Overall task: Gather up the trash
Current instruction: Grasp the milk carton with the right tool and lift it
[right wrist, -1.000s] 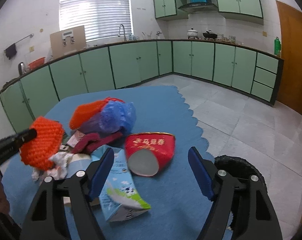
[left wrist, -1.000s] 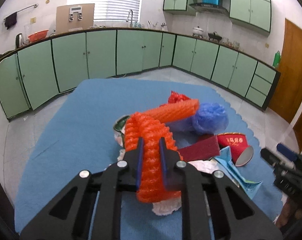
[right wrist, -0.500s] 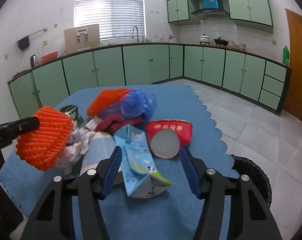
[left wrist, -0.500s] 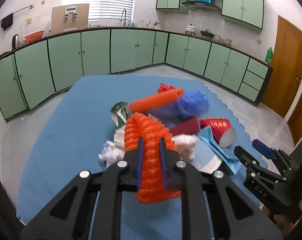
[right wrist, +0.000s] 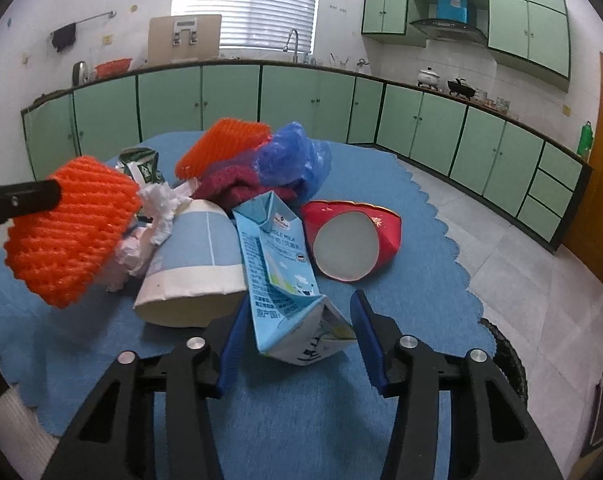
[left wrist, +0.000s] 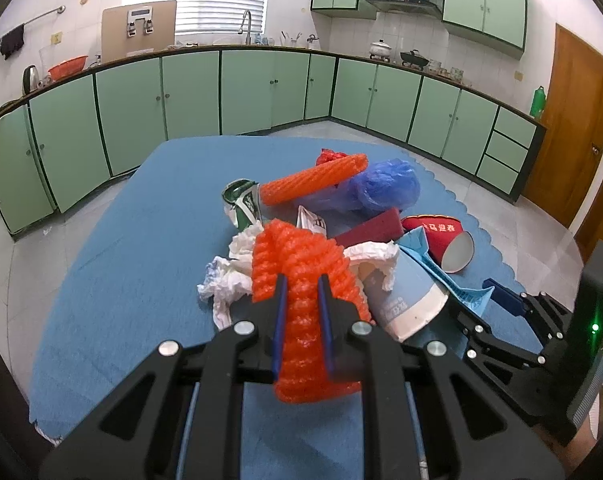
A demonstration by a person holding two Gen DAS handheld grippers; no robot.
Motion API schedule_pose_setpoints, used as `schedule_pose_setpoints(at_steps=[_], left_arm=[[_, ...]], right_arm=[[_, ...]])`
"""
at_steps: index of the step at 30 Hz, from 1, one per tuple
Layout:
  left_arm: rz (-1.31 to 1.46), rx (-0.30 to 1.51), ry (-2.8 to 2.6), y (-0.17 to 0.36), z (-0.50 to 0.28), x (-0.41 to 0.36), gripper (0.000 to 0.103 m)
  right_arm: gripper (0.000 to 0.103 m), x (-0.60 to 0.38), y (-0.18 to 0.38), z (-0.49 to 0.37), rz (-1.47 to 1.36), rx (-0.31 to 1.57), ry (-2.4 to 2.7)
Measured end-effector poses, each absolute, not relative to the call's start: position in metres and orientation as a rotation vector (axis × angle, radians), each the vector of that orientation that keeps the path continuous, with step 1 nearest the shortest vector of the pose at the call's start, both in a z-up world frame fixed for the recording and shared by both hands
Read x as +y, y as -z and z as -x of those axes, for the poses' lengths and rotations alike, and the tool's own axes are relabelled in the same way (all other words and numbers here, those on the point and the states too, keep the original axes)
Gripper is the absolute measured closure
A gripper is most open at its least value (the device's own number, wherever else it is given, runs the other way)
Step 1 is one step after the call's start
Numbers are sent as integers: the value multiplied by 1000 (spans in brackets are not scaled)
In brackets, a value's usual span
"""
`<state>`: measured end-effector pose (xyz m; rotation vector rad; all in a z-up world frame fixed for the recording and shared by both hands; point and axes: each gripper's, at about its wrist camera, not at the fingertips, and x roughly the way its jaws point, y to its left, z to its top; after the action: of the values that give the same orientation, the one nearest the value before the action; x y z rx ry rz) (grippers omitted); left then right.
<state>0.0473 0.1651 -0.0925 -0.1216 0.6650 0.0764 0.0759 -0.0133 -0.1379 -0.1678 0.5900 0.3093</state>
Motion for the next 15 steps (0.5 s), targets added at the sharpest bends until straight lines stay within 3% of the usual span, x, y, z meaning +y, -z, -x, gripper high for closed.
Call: schedule_pose_setpoints(at_steps=[5,15], left_arm=[[131,660,-82,89,-48,167,89],[134,597,-68,67,-38,164,89]], right_arm=[[65,-18,134,-76,143,590,-340],[69,-28,101,-66,110,542,-369]])
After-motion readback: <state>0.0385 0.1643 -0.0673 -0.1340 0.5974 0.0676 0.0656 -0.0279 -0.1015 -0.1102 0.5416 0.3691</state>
